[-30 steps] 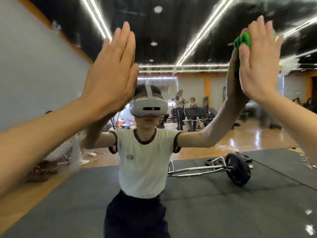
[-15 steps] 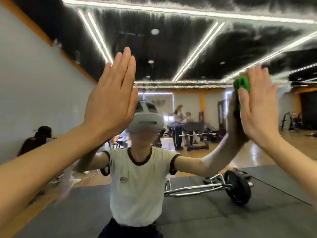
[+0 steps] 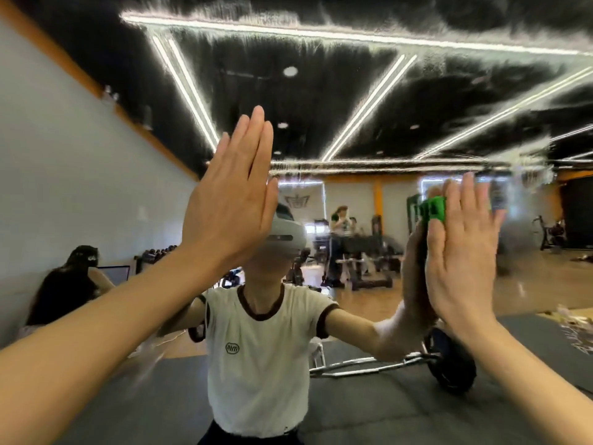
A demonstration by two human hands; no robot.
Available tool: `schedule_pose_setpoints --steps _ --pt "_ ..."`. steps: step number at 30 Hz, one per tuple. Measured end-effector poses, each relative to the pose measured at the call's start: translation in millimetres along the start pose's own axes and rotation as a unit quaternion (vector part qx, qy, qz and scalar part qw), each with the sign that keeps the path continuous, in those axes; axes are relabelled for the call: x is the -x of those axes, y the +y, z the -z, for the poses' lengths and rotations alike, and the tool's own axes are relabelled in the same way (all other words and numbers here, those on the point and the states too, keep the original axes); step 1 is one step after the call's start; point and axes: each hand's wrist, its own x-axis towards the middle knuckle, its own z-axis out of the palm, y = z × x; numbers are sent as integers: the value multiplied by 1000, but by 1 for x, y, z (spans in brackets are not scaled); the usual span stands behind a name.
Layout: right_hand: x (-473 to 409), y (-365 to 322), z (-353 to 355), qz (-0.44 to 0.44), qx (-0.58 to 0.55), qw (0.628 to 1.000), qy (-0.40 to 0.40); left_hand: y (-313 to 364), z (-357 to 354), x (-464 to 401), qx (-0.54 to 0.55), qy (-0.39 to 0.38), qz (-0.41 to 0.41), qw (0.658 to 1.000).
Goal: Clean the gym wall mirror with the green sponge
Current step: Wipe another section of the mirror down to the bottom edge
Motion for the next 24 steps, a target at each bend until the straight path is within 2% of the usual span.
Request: schedule_pose_setpoints --steps 1,2,3,5,6,7,9,12,14,16,18,20,22,23,24 --pt "4 -27 -8 -17 8 1000 17 0 0 0 -1 0 0 1000" --pt "9 -58 -16 11 13 1000 19 0 0 0 -2 -2 1 1000" --pt "15 -89 -24 76 2 997 8 1 0 0 -3 -4 1 1000" --pt "27 -122 -36 251 -23 967 -28 1 1 0 -2 -9 1 1000" --pt "25 -117 -35 311 -10 949 -45 0 1 0 -2 -12 1 1000" --pt "19 -100 -30 336 8 940 -57 0 1 0 -3 -15 1 1000" --pt "5 -52 -18 287 15 955 -68 -1 3 -1 15 -17 -2 1000" --pt "-8 12 3 89 3 994 -62 -13 18 3 72 -37 -13 997" --pt "-11 9 6 -3 0 1000 -31 -35 33 16 52 -41 -7 998" --pt "-16 -34 -5 -34 -2 999 -10 -58 46 33 25 -49 29 998" --pt "-20 -93 -21 33 -10 999 -9 -68 50 45 17 -56 61 996" --pt "-23 -134 -30 188 -14 981 -41 -68 48 49 18 -60 70 996" --pt "-40 -124 -25 331 -9 940 -86 -67 45 49 15 -59 72 996" --pt "-50 -105 -19 354 -8 930 -99 -67 44 48 13 -58 71 996" --pt "-59 -79 -13 336 -7 936 -103 -67 43 49 12 -56 70 996"
